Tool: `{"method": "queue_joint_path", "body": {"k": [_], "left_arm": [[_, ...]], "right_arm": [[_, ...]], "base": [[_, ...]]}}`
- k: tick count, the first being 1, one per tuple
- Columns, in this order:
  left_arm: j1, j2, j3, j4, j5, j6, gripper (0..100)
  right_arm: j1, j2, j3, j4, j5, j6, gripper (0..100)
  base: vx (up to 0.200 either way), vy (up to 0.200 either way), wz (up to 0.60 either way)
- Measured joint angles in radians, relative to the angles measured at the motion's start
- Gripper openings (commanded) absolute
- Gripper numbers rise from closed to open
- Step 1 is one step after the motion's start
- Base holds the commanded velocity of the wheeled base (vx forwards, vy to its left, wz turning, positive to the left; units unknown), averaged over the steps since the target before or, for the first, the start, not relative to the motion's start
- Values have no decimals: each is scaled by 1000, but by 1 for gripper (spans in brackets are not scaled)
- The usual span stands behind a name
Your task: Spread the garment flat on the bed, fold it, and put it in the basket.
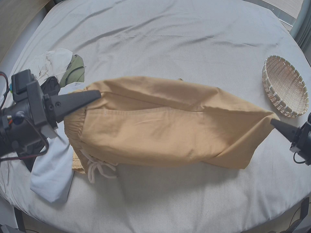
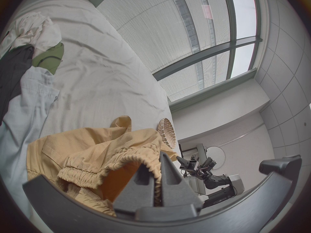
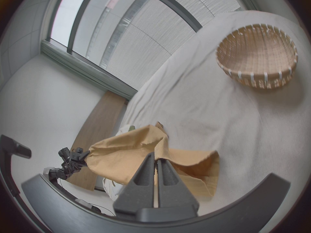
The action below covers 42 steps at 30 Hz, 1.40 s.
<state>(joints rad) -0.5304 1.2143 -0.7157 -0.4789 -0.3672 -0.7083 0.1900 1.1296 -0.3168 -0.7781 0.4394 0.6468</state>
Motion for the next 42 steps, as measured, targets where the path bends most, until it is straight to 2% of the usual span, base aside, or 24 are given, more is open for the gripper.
{"method": "queue_joint_path", "body": {"k": [7, 22, 23, 42], "left_arm": [[21, 29, 141, -174, 9, -1, 0], [32, 33, 174, -187, 9, -1, 0], [31, 31, 174, -187, 8, -1, 0], [26, -6, 200, -186, 4, -4, 0]], "right_arm": [[-3, 100, 98, -42, 11, -69, 0], [2, 189, 122, -74, 23, -77, 0], [4, 195, 123, -82, 23, -78, 100], [35, 399, 118, -423, 14, -59, 100]], "base": [[0, 0, 0], [0, 0, 0], [0, 0, 0], [0, 0, 0]]}}
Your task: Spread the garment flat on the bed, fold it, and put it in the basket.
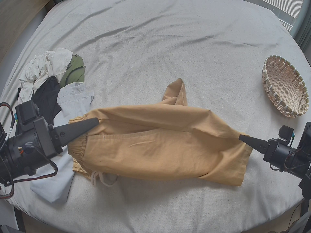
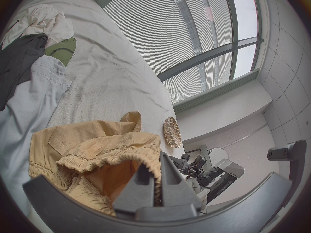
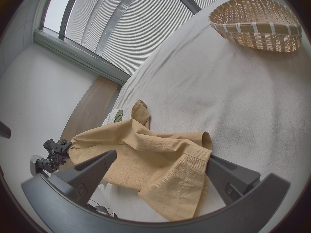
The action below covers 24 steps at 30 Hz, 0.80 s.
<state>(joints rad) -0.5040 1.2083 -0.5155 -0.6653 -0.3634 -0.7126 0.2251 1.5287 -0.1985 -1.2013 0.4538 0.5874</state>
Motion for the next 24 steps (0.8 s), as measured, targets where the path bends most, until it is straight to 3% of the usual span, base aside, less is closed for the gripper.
{"method": "queue_joint_path", "body": {"k": [7, 16, 24], "left_arm": [[-1, 4, -16, -1, -1, 0, 0], [-1, 11, -46, -36, -2, -17, 0], [1, 15, -79, -77, -1, -59, 0]], "right_arm": [[40, 32, -1, -71, 0, 63, 100], [59, 95, 1, -211, -3, 67, 100], [61, 139, 5, -230, -5, 67, 100]], "base": [[0, 0, 0], [0, 0, 0], [0, 0, 0]]}}
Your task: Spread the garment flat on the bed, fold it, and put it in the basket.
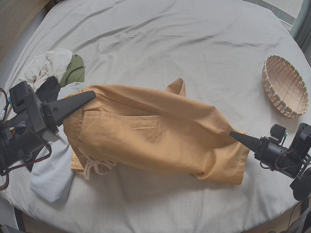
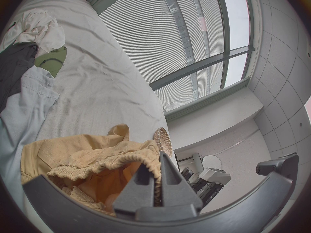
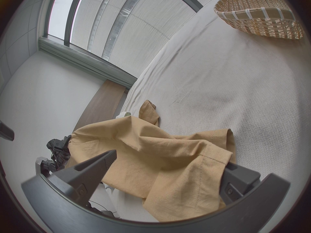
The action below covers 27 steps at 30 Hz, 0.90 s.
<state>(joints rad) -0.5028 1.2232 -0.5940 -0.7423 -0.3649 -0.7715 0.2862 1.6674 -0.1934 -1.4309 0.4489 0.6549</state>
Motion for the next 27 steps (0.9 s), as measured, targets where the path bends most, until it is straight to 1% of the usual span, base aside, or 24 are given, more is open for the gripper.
{"method": "queue_joint_path", "body": {"k": [1, 2, 17, 22, 23, 27], "left_arm": [[0, 1, -3, 0, 0, -1, 0], [0, 2, -5, 0, 0, -1, 0], [2, 4, -13, -10, 2, -1, 0], [22, 6, -27, -32, 5, -1, 0], [27, 6, -29, -33, 5, -2, 0], [43, 9, -32, -37, 4, -3, 0]], "right_arm": [[0, 2, 0, 0, 0, 0, 100], [0, 5, 0, -1, -1, 0, 0], [-1, -7, 5, -2, 1, 1, 0], [-3, -41, 25, -1, 5, 0, 0], [-3, -44, 28, -1, 6, -1, 100], [-2, -56, 31, -2, 9, 0, 100]], "base": [[0, 0, 0], [0, 0, 0], [0, 0, 0], [0, 0, 0], [0, 0, 0], [0, 0, 0]]}}
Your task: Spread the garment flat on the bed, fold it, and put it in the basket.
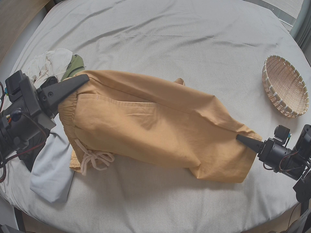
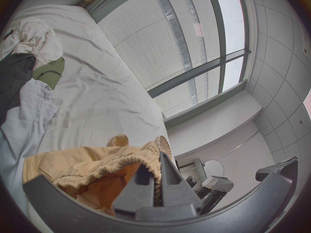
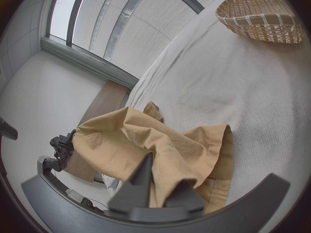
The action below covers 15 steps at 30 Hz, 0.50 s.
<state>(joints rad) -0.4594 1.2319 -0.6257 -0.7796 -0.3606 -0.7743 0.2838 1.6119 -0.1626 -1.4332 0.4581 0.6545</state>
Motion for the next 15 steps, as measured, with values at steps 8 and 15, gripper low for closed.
{"method": "queue_joint_path", "body": {"k": [8, 15], "left_arm": [[2, -4, 5, -3, -1, -32, 0], [-1, -7, 9, -3, -1, -35, 0]], "right_arm": [[38, 4, -11, -97, 0, 7, 100], [70, 27, -33, -105, 0, 17, 100]], "base": [[0, 0, 0], [0, 0, 0]]}}
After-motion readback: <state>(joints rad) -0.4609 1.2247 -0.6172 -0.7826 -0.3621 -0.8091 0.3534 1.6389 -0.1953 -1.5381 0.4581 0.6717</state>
